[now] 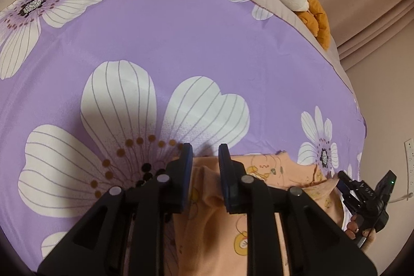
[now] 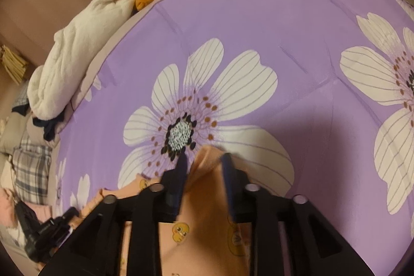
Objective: Fold small clothes
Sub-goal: 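Open the left tool and release the folded hem onto the bundle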
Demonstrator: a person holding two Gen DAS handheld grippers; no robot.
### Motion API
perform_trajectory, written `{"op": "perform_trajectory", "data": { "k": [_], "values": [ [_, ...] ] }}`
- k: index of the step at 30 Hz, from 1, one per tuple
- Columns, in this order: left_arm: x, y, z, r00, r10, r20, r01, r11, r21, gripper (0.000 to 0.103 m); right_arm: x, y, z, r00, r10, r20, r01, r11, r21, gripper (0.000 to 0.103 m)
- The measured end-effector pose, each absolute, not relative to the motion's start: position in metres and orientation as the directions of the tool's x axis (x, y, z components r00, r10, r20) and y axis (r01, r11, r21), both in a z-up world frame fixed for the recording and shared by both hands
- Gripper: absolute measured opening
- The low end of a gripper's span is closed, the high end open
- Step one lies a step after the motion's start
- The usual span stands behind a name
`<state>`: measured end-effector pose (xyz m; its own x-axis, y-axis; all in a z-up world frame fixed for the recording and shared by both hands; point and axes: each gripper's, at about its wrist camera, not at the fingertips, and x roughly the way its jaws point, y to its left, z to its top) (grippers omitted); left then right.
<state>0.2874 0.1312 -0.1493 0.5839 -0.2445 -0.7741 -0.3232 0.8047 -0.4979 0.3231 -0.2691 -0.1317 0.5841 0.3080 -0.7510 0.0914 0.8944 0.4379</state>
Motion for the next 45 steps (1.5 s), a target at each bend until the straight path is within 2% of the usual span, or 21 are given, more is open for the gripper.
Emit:
{"op": "perform_trajectory", "data": {
  "k": [1,3,5,9,15,18,20,22,23,24,25,31,34,36,45],
  "values": [
    [0.288,0.132,-0.150,0.584,-0.245,-0.774,-0.326,0.803,-0.500,0.020,0.323,-0.270,-0.130,0.596,0.276,-0.754,0.108,0.903,0.416,0.048],
    [0.289,0.132,-0.150,0.584,-0.244,-0.774,-0.329,0.801,-0.500,0.021,0.323,-0.272,-0.127,0.605,0.247,-0.757,0.118,0.912,0.393,0.048],
    [0.289,0.133,-0.147,0.582,-0.238,-0.777,-0.331,0.804,-0.494,0.026,0.323,-0.275,-0.126,0.605,0.249,-0.756,0.117,0.912,0.394,0.048],
    [0.282,0.137,-0.133,0.612,-0.198,-0.766,-0.327,0.818,-0.473,0.050,0.318,-0.280,-0.123,0.613,0.225,-0.757,0.118,0.922,0.370,0.048],
    [0.265,0.141,-0.117,0.636,-0.221,-0.740,-0.286,0.823,-0.491,0.056,0.317,-0.278,-0.124,0.599,0.249,-0.761,0.072,0.930,0.361,0.048],
    [0.261,0.136,-0.120,0.629,-0.225,-0.744,-0.270,0.834,-0.481,0.056,0.323,-0.269,-0.130,0.577,0.261,-0.774,0.044,0.936,0.349,0.048],
    [0.262,0.132,-0.127,0.607,-0.224,-0.762,-0.272,0.843,-0.465,0.056,0.327,-0.264,-0.136,0.558,0.278,-0.782,0.027,0.936,0.352,0.044],
    [0.264,0.130,-0.134,0.589,-0.225,-0.776,-0.280,0.844,-0.457,0.055,0.328,-0.258,-0.140,0.547,0.264,-0.794,0.019,0.945,0.327,0.027],
    [0.265,0.128,-0.139,0.579,-0.229,-0.782,-0.281,0.845,-0.455,0.055,0.328,-0.255,-0.141,0.548,0.248,-0.799,0.014,0.952,0.306,0.021],
    [0.266,0.127,-0.141,0.575,-0.232,-0.785,-0.281,0.845,-0.455,0.055,0.328,-0.253,-0.141,0.551,0.242,-0.799,0.007,0.956,0.295,0.010],
    [0.267,0.126,-0.144,0.570,-0.233,-0.788,-0.280,0.846,-0.454,0.055,0.327,-0.253,-0.140,0.555,0.239,-0.797,0.002,0.958,0.288,0.006],
    [0.271,0.125,-0.145,0.573,-0.206,-0.793,-0.287,0.856,-0.430,0.052,0.314,-0.271,-0.120,0.624,0.270,-0.733,0.019,0.933,0.360,0.003],
    [0.273,0.126,-0.148,0.569,-0.188,-0.801,-0.296,0.862,-0.413,0.049,0.314,-0.273,-0.118,0.644,0.200,-0.738,0.047,0.953,0.299,0.002],
    [0.274,0.125,-0.151,0.560,-0.178,-0.809,-0.302,0.865,-0.400,0.048,0.317,-0.275,-0.125,0.623,0.235,-0.746,0.042,0.942,0.332,0.002],
    [0.264,0.124,-0.145,0.554,-0.124,-0.824,-0.314,0.885,-0.344,0.050,0.298,-0.266,-0.125,0.623,0.191,-0.759,0.037,0.962,0.272,0.002]
  ]
}}
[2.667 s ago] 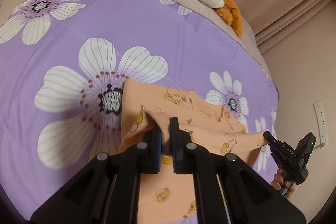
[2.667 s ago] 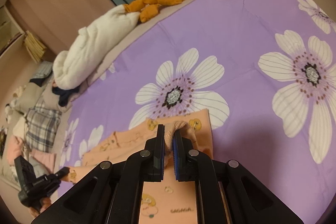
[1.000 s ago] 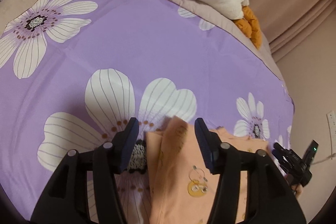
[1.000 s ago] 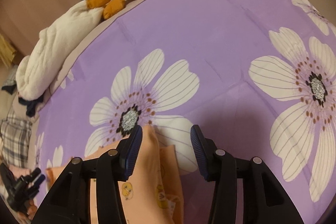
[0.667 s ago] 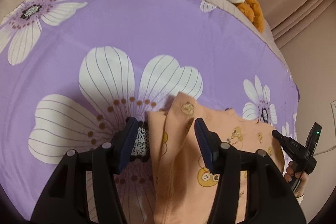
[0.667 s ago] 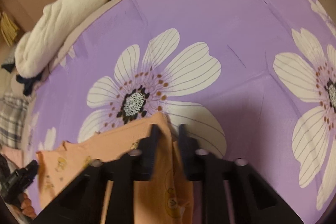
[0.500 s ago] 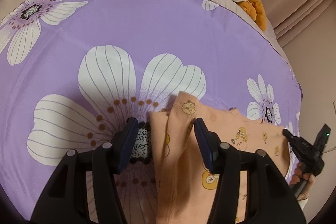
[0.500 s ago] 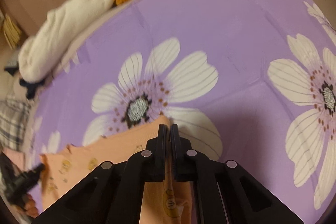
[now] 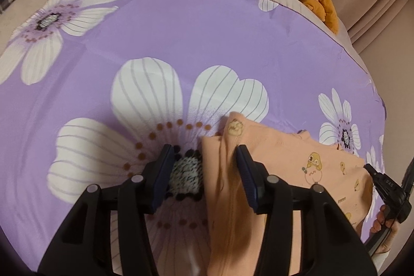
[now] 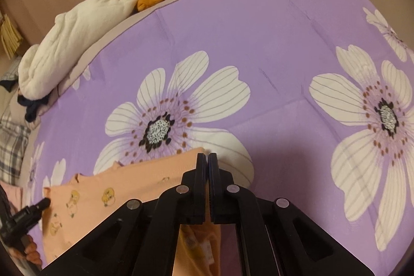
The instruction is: Fold small clothes
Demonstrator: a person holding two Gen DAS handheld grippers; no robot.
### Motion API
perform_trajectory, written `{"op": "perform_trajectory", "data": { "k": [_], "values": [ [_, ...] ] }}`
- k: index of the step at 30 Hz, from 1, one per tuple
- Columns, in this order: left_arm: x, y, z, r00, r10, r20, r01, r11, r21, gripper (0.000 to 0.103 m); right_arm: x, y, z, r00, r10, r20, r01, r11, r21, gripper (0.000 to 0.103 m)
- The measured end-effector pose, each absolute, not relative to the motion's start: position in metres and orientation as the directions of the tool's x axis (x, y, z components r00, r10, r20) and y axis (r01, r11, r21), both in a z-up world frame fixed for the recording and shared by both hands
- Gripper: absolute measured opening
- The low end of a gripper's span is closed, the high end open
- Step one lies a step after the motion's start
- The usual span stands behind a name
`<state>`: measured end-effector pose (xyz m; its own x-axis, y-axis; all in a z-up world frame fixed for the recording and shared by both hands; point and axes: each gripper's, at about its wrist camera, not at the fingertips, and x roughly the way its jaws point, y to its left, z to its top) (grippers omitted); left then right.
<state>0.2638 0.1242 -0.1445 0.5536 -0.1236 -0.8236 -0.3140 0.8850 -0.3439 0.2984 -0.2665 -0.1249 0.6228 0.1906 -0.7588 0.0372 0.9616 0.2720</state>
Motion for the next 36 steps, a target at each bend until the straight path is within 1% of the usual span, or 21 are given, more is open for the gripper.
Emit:
{"op": "perform_trajectory", "data": {
  "k": [2,4,6,8,9,10,11,12,13,18,23,27,29,31,32,33,35,36],
  "values": [
    [0.252,0.124,-0.136,0.565,-0.114,-0.817,-0.311,0.888,-0.339,0.052,0.291,-0.269,-0.120,0.627,0.180,-0.758,0.038,0.965,0.261,0.002],
    [0.240,0.123,-0.130,0.574,-0.106,-0.812,-0.307,0.892,-0.333,0.064,0.280,-0.271,-0.114,0.634,0.175,-0.753,0.030,0.968,0.251,0.002],
    [0.222,0.121,-0.121,0.590,-0.104,-0.800,-0.298,0.894,-0.336,0.070,0.268,-0.274,-0.108,0.638,0.163,-0.753,0.031,0.971,0.236,0.002],
    [0.205,0.116,-0.117,0.594,-0.125,-0.795,-0.281,0.894,-0.350,0.072,0.255,-0.278,-0.105,0.639,0.149,-0.755,0.041,0.973,0.227,0.006],
    [0.196,0.113,-0.116,0.591,-0.138,-0.794,-0.274,0.892,-0.359,0.074,0.248,-0.279,-0.105,0.640,0.146,-0.754,0.046,0.973,0.227,0.014],
    [0.186,0.110,-0.116,0.589,-0.149,-0.794,-0.273,0.888,-0.370,0.074,0.241,-0.281,-0.105,0.638,0.143,-0.757,0.054,0.972,0.229,0.029],
    [0.177,0.108,-0.117,0.587,-0.157,-0.794,-0.275,0.884,-0.377,0.075,0.234,-0.282,-0.105,0.635,0.143,-0.759,0.059,0.971,0.232,0.038],
    [0.172,0.105,-0.118,0.584,-0.163,-0.796,-0.274,0.883,-0.382,0.075,0.227,-0.284,-0.106,0.637,0.146,-0.757,0.061,0.969,0.238,0.054],
    [0.163,0.101,-0.121,0.577,-0.168,-0.799,-0.277,0.880,-0.385,0.075,0.219,-0.285,-0.106,0.640,0.148,-0.754,0.062,0.968,0.243,0.058],
    [0.133,0.087,-0.133,0.549,-0.180,-0.816,-0.280,0.880,-0.383,0.075,0.185,-0.292,-0.118,0.624,0.175,-0.762,0.085,0.954,0.288,0.058],
    [0.116,0.081,-0.151,0.528,-0.222,-0.820,-0.290,0.860,-0.420,0.074,0.160,-0.294,-0.144,0.584,0.211,-0.783,0.115,0.934,0.338,0.058],
    [0.109,0.077,-0.157,0.553,-0.228,-0.801,-0.282,0.854,-0.438,0.073,0.147,-0.289,-0.161,0.566,0.243,-0.788,0.103,0.927,0.360,0.058],
    [0.111,0.075,-0.157,0.558,-0.252,-0.791,-0.273,0.844,-0.462,0.070,0.147,-0.286,-0.163,0.571,0.267,-0.776,0.088,0.920,0.381,0.058],
    [0.115,0.075,-0.159,0.563,-0.297,-0.771,-0.262,0.821,-0.507,0.062,0.152,-0.284,-0.163,0.578,0.284,-0.765,0.084,0.912,0.402,0.058],
    [0.118,0.074,-0.161,0.565,-0.322,-0.759,-0.255,0.807,-0.532,0.060,0.154,-0.283,-0.164,0.583,0.304,-0.754,0.080,0.901,0.425,0.058],
    [0.121,0.073,-0.162,0.563,-0.340,-0.753,-0.250,0.799,-0.547,0.055,0.156,-0.283,-0.166,0.586,0.322,-0.743,0.077,0.891,0.447,0.058],
    [0.129,0.068,-0.165,0.566,-0.358,-0.742,-0.239,0.790,-0.564,0.049,0.161,-0.282,-0.170,0.596,0.349,-0.723,0.077,0.871,0.485,0.057],
    [0.131,0.067,-0.165,0.567,-0.356,-0.743,-0.236,0.794,-0.560,0.037,0.164,-0.282,-0.171,0.604,0.352,-0.715,0.074,0.868,0.491,0.050]
  ]
}}
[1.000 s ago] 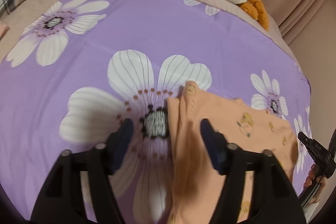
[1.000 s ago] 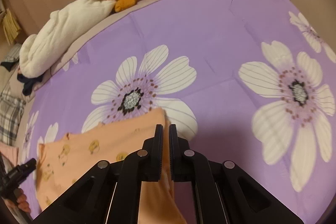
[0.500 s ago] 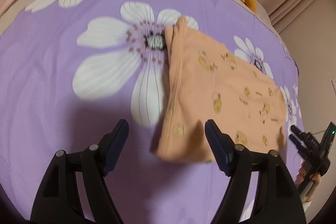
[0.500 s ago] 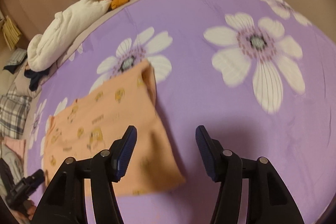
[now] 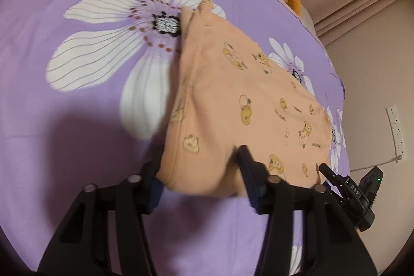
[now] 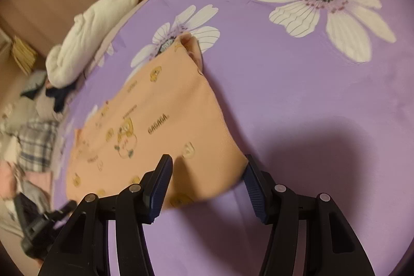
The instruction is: Fold small clothes
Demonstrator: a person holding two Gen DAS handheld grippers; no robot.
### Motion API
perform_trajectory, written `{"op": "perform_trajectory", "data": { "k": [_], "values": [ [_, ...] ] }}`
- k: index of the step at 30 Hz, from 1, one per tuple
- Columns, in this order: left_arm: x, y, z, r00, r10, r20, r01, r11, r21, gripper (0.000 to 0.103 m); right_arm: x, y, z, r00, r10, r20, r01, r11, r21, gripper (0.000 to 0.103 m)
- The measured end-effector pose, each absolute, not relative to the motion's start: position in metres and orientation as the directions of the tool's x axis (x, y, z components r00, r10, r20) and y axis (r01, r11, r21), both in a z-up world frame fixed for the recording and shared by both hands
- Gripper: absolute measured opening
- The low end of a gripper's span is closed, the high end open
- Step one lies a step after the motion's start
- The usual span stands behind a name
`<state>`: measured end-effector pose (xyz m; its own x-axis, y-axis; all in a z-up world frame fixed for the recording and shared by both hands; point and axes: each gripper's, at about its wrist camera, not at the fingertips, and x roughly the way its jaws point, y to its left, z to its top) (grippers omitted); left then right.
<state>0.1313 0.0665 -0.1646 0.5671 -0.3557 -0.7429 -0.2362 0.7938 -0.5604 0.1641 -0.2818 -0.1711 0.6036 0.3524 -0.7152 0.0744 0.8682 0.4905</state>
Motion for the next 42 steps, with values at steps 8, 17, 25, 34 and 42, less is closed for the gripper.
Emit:
{"op": "perform_trajectory", "data": {
  "k": [8,17,25,34,42],
  "values": [
    [0.128,0.063,-0.155,0.575,-0.334,-0.747,-0.240,0.803,-0.545,0.009,0.157,-0.283,-0.162,0.634,0.353,-0.688,0.050,0.869,0.492,0.012],
    [0.091,0.055,-0.132,0.587,-0.350,-0.730,-0.176,0.825,-0.537,0.008,0.120,-0.288,-0.128,0.682,0.367,-0.633,-0.011,0.870,0.492,0.011],
    [0.051,0.045,-0.133,0.548,-0.361,-0.755,-0.176,0.832,-0.526,0.009,0.089,-0.294,-0.128,0.664,0.359,-0.656,-0.004,0.879,0.477,0.011],
    [0.042,0.039,-0.143,0.507,-0.333,-0.795,-0.183,0.860,-0.477,0.010,0.076,-0.292,-0.133,0.656,0.314,-0.686,0.023,0.900,0.434,0.011],
    [0.046,0.035,-0.161,0.457,-0.322,-0.829,-0.199,0.872,-0.448,0.015,0.082,-0.283,-0.138,0.641,0.286,-0.712,0.025,0.920,0.392,0.011]
  ]
}}
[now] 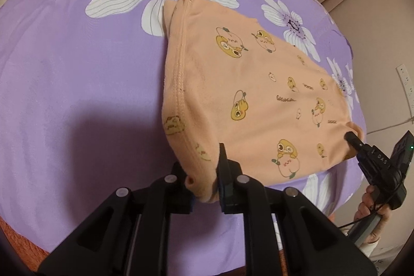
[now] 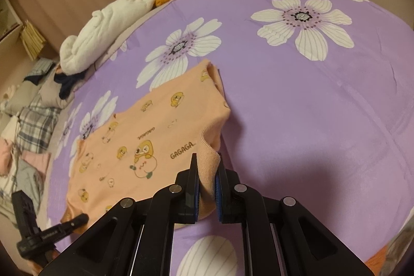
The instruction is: Fold small clothes
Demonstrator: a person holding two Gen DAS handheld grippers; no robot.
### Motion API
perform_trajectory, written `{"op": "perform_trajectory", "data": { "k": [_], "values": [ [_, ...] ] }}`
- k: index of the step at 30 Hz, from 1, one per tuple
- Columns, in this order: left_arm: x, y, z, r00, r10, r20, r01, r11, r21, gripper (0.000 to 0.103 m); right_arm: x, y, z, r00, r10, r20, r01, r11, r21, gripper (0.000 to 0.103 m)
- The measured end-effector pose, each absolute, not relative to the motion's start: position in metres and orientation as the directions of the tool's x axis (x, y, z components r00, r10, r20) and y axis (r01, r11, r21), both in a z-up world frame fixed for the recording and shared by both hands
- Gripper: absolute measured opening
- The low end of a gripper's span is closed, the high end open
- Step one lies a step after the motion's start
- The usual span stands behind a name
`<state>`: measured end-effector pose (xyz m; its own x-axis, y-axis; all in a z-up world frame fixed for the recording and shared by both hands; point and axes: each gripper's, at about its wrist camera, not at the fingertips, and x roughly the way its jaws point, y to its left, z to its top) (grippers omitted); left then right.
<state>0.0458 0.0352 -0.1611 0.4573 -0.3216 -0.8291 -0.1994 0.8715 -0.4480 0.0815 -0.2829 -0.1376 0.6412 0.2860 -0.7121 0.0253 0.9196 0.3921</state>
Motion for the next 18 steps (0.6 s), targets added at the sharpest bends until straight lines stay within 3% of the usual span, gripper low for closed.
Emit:
{"op": "perform_trajectory", "data": {
  "k": [3,7,18],
  "values": [
    [0.044,0.041,-0.155,0.461,-0.324,-0.826,-0.204,0.867,-0.454,0.021,0.083,-0.272,-0.126,0.654,0.296,-0.696,-0.024,0.928,0.372,0.011],
    [0.039,0.055,-0.139,0.501,-0.295,-0.814,-0.221,0.865,-0.450,0.039,0.085,-0.249,-0.109,0.665,0.331,-0.670,-0.125,0.933,0.337,0.011],
    [0.025,0.086,-0.110,0.575,-0.222,-0.788,-0.275,0.854,-0.441,0.039,0.085,-0.156,-0.127,0.553,0.438,-0.709,-0.362,0.893,0.269,0.011]
  ]
}}
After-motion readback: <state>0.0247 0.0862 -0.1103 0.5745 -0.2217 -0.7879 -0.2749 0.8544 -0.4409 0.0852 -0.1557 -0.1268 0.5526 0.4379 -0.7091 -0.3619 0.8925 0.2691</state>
